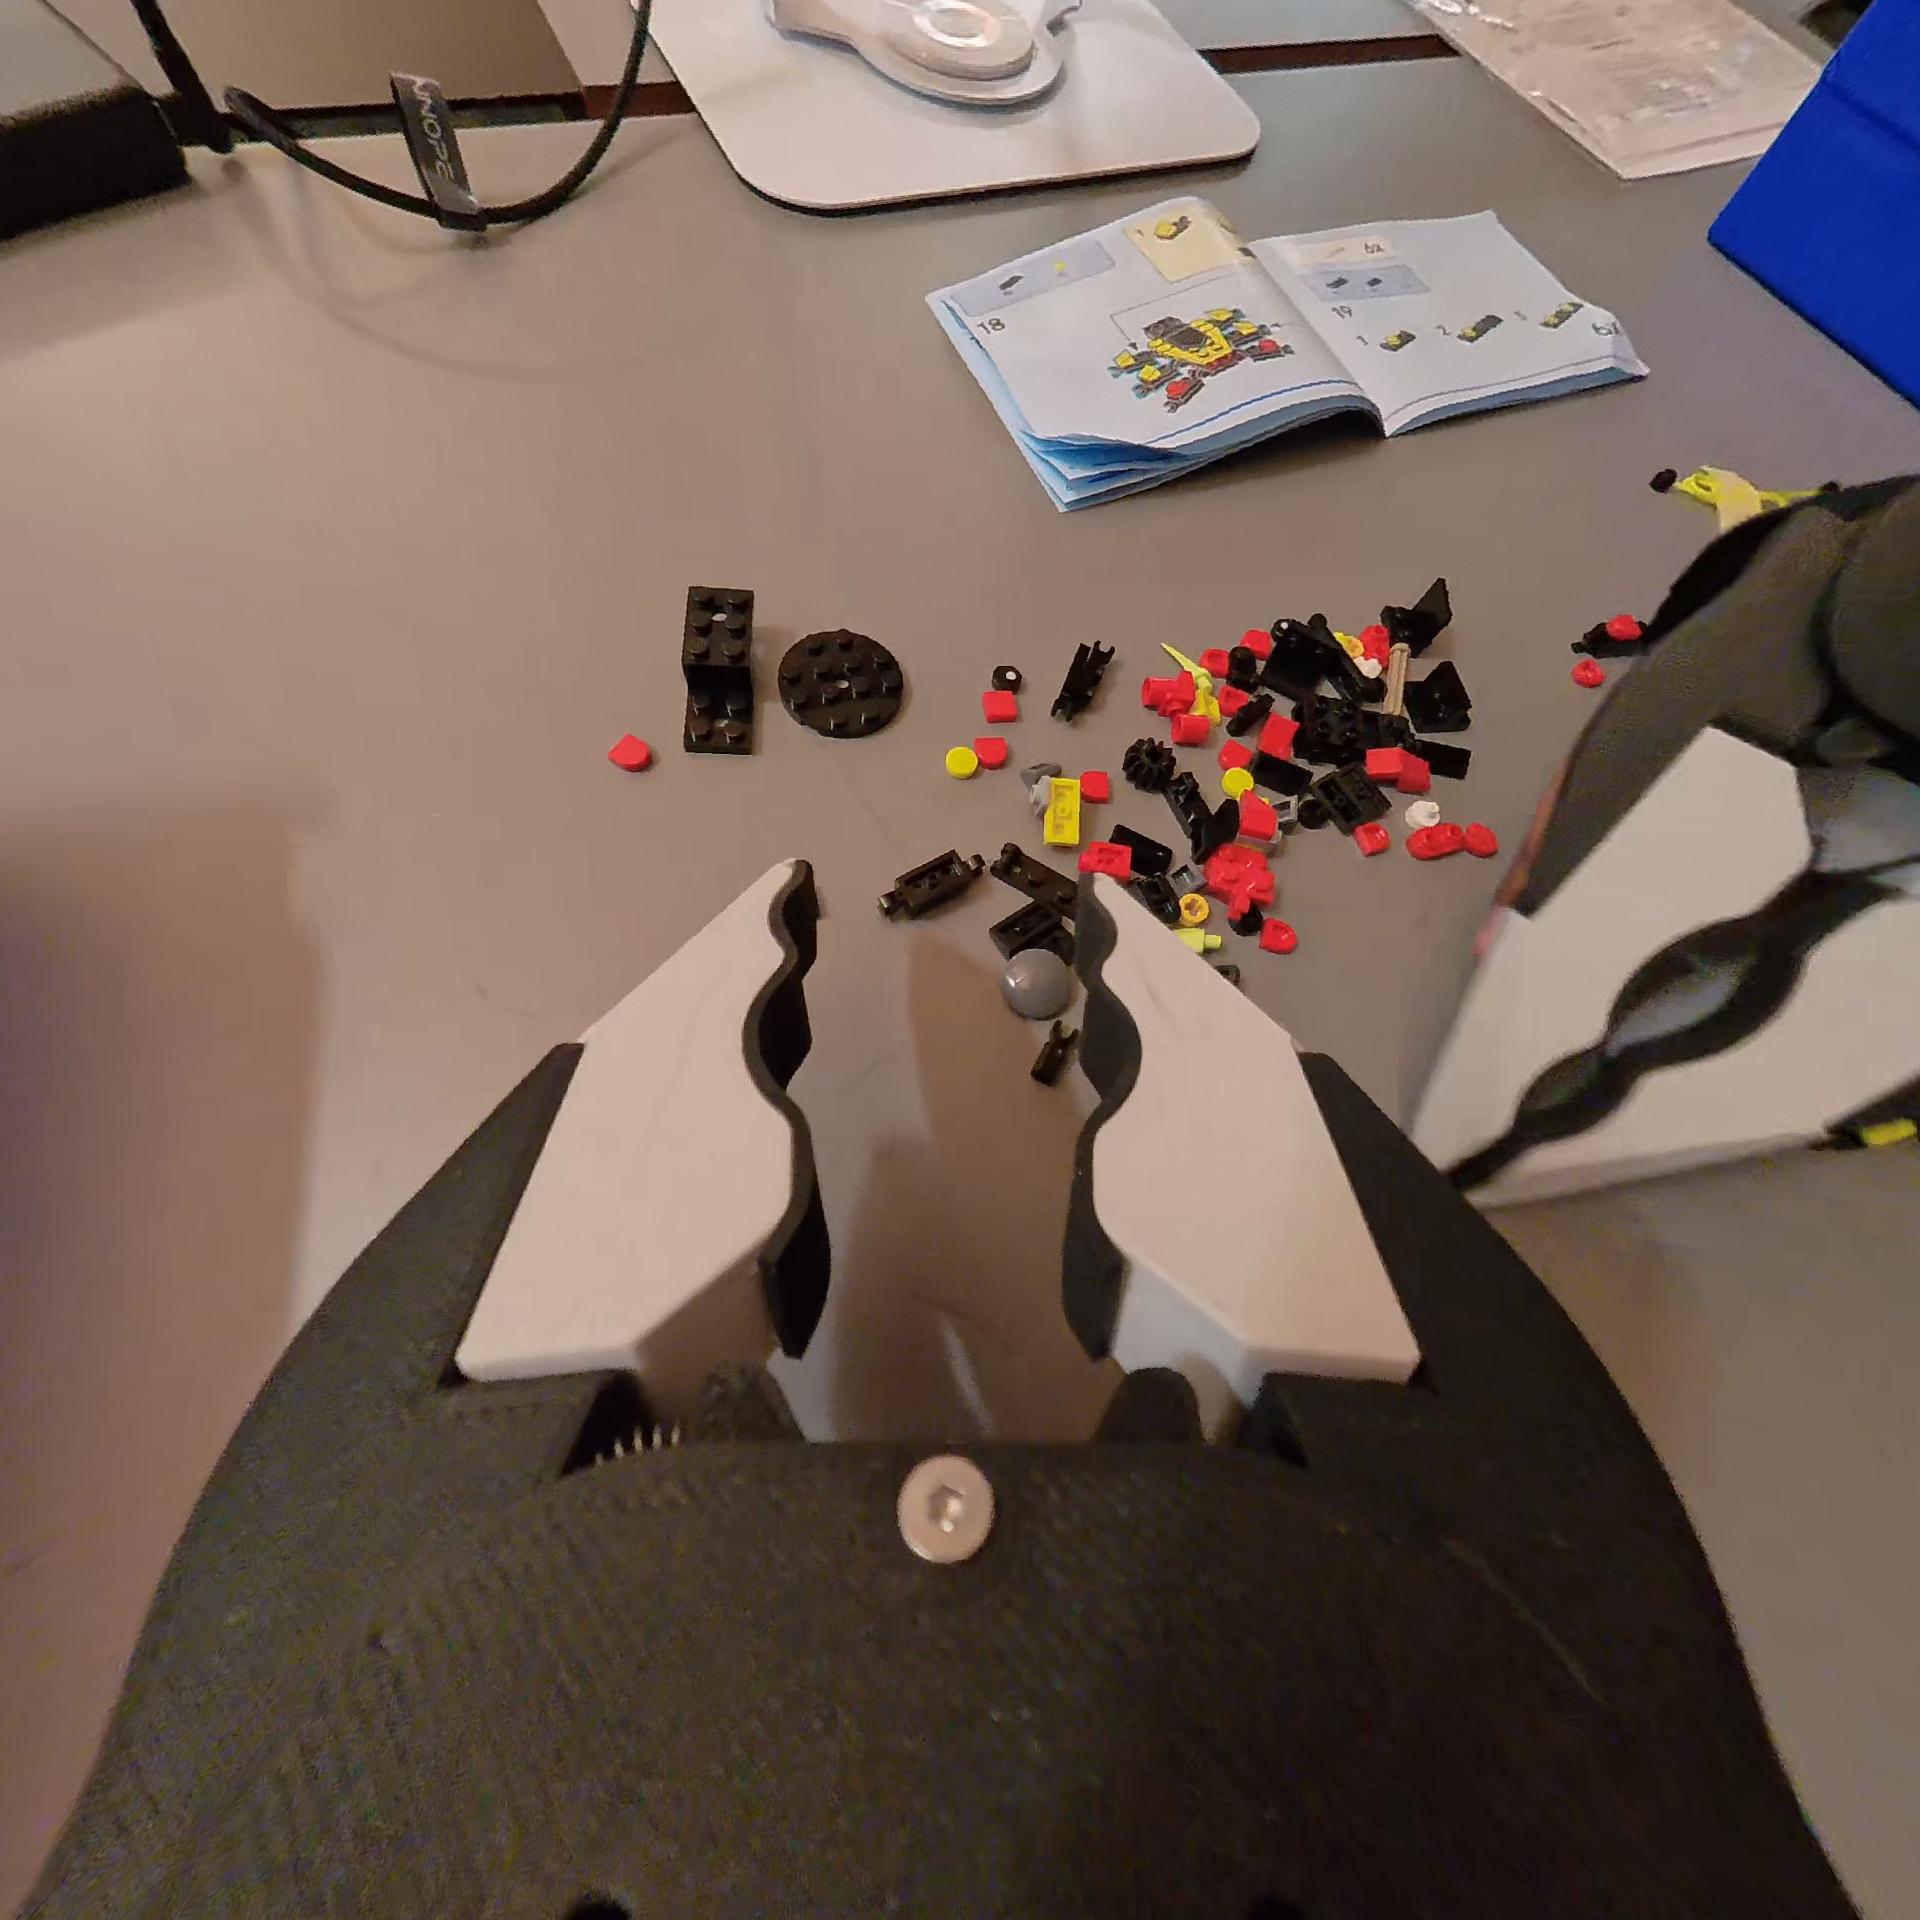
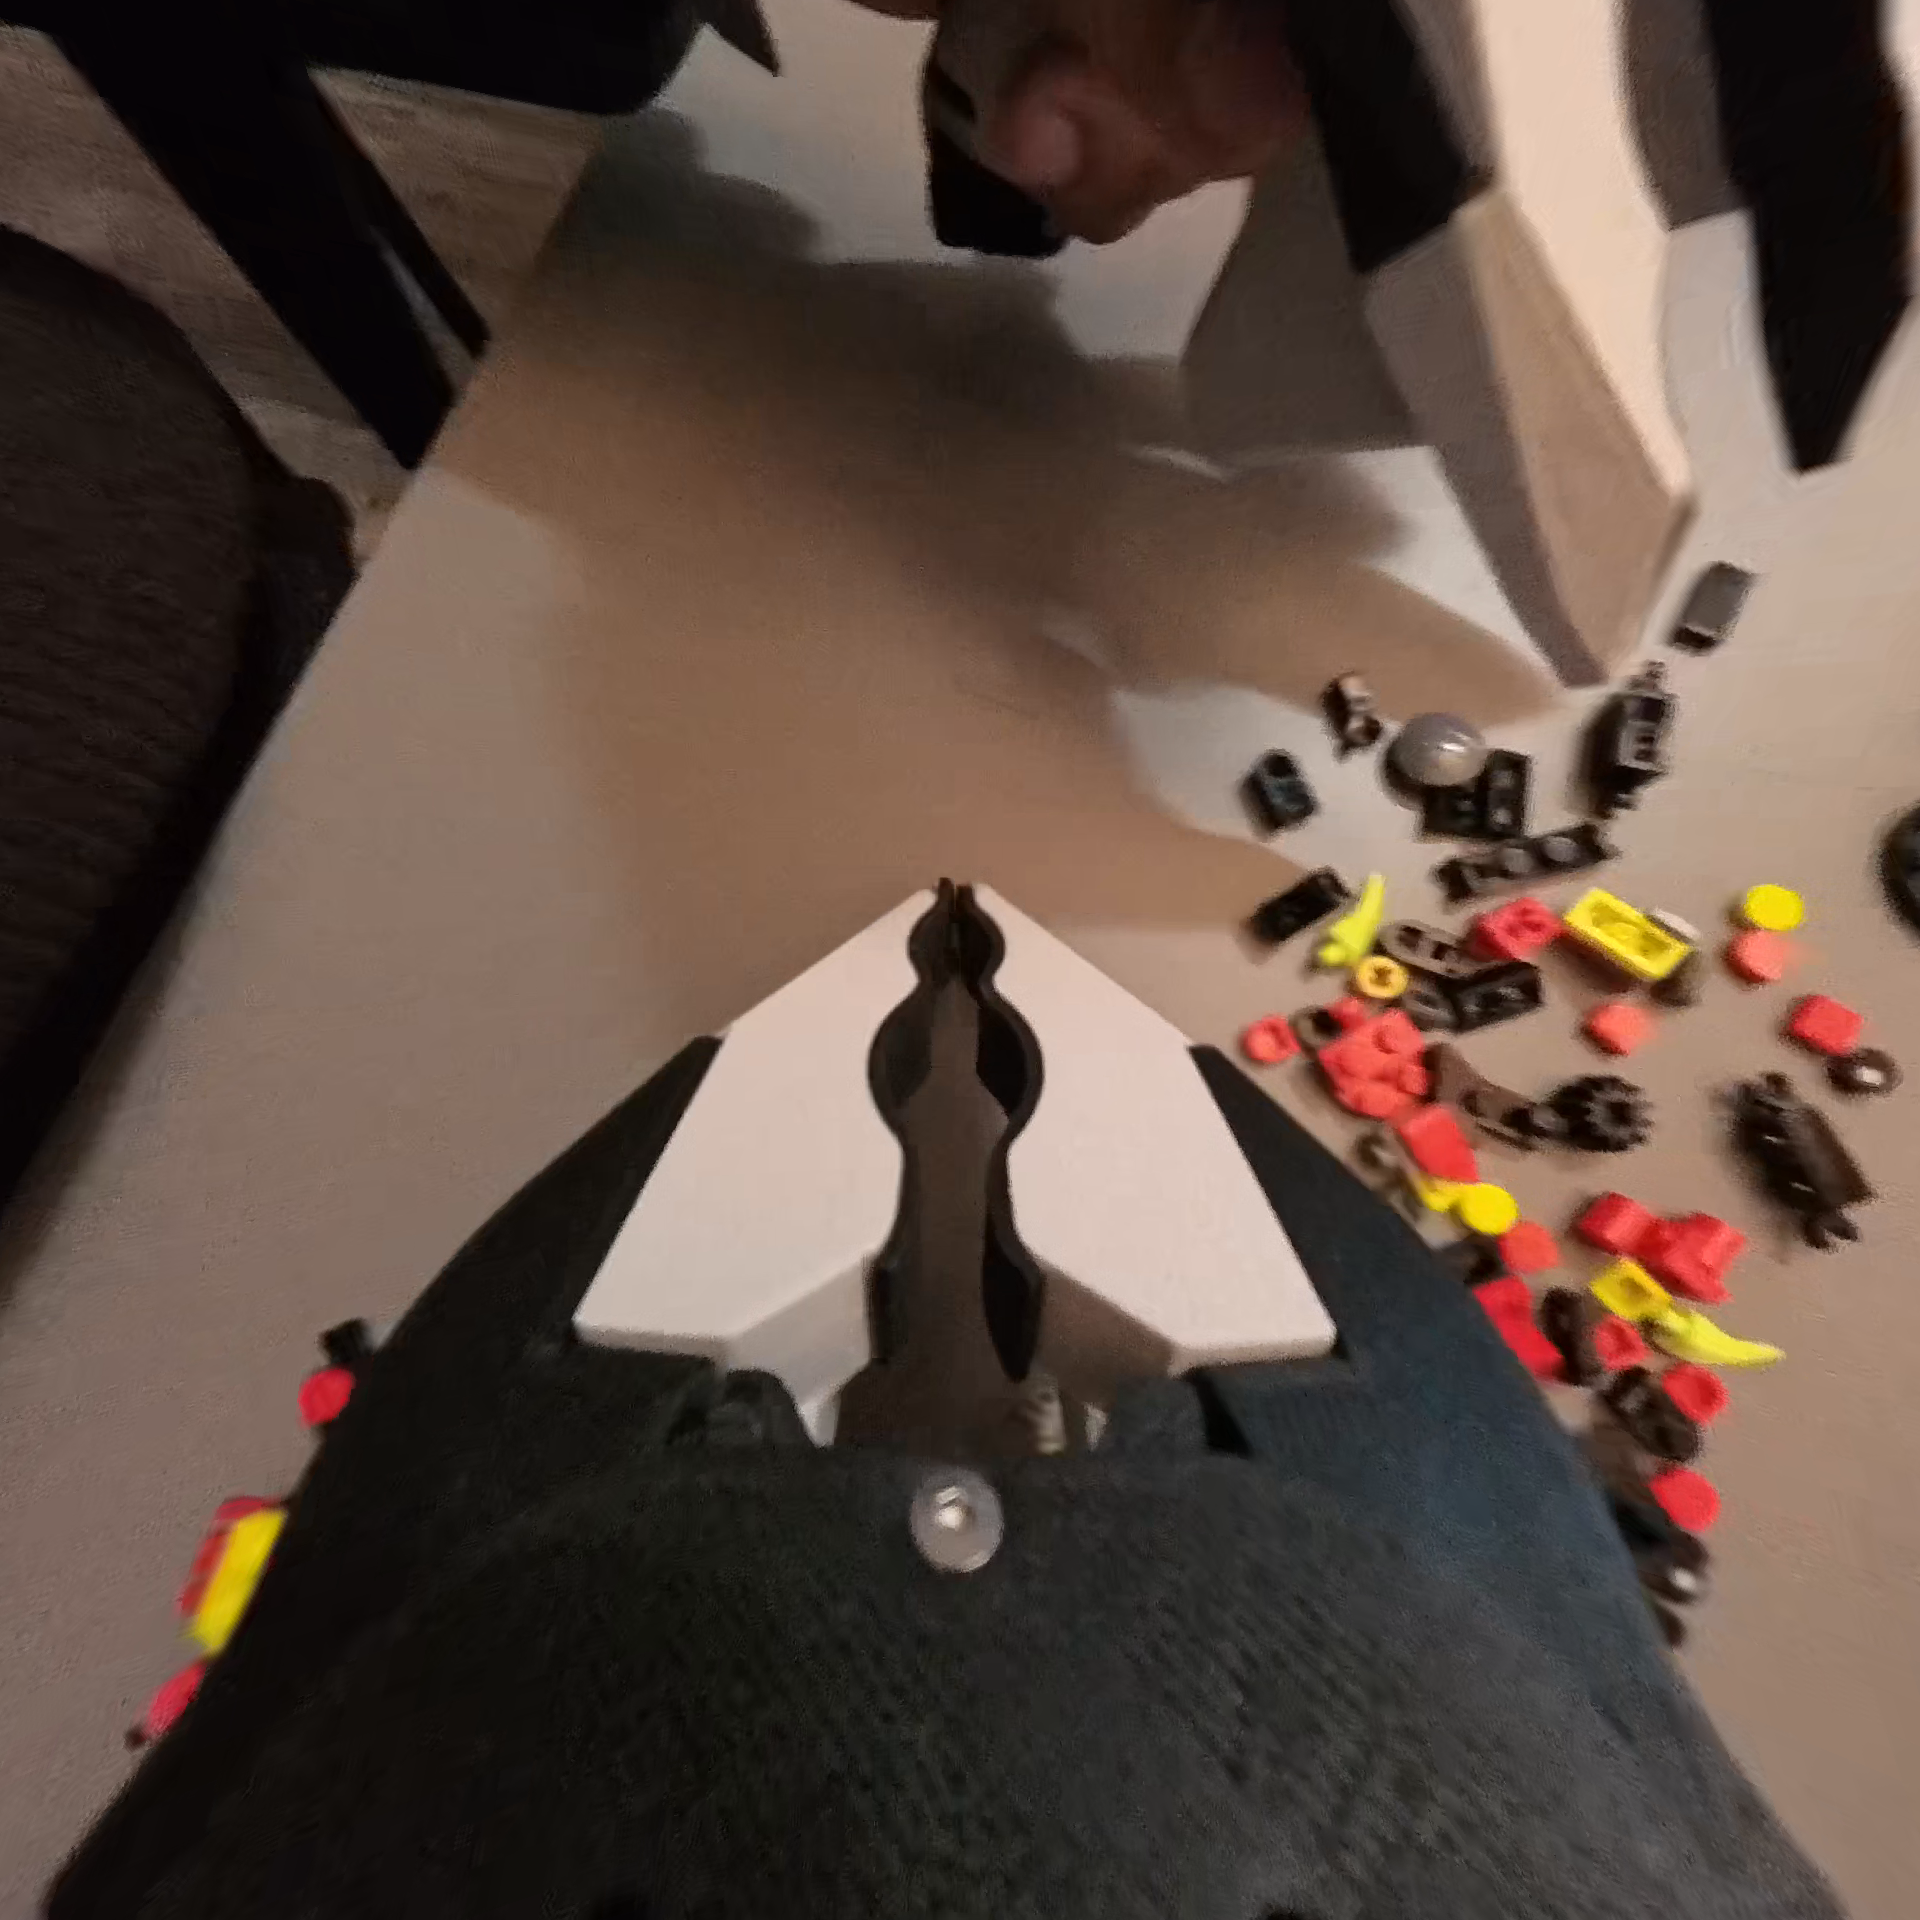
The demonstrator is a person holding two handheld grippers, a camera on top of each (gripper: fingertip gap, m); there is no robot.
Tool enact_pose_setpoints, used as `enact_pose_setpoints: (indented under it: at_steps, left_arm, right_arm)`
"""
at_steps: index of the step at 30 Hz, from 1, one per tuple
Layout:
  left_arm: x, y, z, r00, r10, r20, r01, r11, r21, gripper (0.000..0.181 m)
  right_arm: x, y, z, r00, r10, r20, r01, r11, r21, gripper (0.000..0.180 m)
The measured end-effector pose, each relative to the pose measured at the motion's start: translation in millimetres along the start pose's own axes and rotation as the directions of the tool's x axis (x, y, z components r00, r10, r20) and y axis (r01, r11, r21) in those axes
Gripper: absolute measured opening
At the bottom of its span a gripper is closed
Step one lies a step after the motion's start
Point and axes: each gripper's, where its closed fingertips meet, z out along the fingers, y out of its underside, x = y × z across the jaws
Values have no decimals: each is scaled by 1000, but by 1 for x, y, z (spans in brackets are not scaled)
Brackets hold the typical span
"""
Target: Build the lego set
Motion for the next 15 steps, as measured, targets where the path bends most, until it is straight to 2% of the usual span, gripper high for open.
enact_pose_setpoints:
  at_steps: [4, 6, 10, 15]
  left_arm:
    - [-1, 0, -1, 1000, -8, -1, 8, 1000, 2, 48]
    - [0, 0, 0, 1000, -6, -4, 6, 1000, -1, 49]
    - [2, 0, -1, 1000, 7, -9, -7, 1000, -1, 49]
    - [11, 0, -1, 998, 3, -59, -3, 1000, 1, 51]
  right_arm:
    - [54, 2, -9, 986, -5, -168, 4, 1000, -4, 3]
    - [67, 2, -17, 980, 5, -197, -4, 1000, 7, 2]
    - [53, -8, -48, 989, 77, -130, -61, 991, 123, 5]
    - [13, 51, -76, 993, 113, -37, -114, 992, -44, 3]
